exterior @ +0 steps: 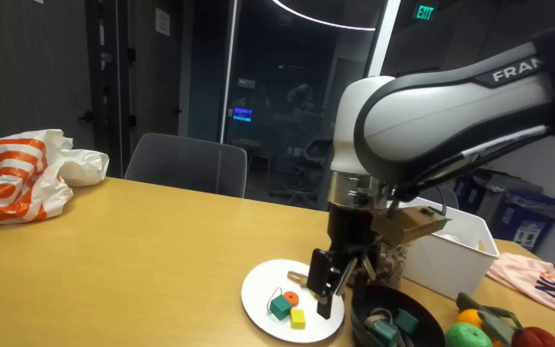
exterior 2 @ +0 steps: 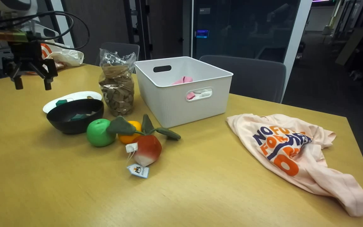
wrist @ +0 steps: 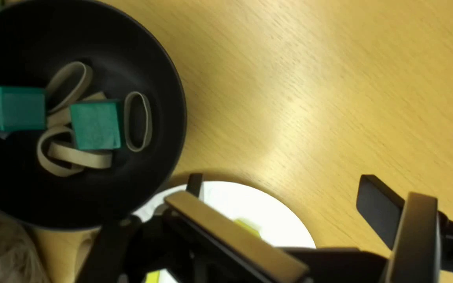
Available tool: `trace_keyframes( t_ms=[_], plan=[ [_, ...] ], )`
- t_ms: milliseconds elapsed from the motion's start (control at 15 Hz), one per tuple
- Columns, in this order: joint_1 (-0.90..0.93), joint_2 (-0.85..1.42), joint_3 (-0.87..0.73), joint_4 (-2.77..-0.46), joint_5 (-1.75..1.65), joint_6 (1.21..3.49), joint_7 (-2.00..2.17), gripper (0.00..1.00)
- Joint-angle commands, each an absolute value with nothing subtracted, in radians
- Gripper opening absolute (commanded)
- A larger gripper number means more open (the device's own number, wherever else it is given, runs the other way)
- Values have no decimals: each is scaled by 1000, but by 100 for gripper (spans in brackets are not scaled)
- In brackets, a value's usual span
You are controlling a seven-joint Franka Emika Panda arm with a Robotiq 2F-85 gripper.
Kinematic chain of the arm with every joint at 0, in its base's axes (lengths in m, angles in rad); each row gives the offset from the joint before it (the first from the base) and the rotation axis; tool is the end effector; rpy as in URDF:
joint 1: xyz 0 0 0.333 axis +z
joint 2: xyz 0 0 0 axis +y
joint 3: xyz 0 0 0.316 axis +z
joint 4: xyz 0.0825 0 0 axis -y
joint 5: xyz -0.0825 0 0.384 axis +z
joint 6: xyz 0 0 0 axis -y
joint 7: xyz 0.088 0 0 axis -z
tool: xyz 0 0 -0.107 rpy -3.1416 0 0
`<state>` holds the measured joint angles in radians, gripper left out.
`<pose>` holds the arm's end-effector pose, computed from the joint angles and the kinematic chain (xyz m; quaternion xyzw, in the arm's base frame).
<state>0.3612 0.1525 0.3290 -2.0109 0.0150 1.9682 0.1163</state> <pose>0.4332 0.3540 0.3692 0.9553 0.2788 -0.0982 0.0080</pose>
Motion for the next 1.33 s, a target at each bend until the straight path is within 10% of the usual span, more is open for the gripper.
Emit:
trace_keyframes(
  t_ms=[0, 1267],
  plan=[
    [393, 246, 335, -1925, -60, 2027, 136, 100],
    [427, 647, 265, -1535, -120, 1995, 73, 100]
  ],
)
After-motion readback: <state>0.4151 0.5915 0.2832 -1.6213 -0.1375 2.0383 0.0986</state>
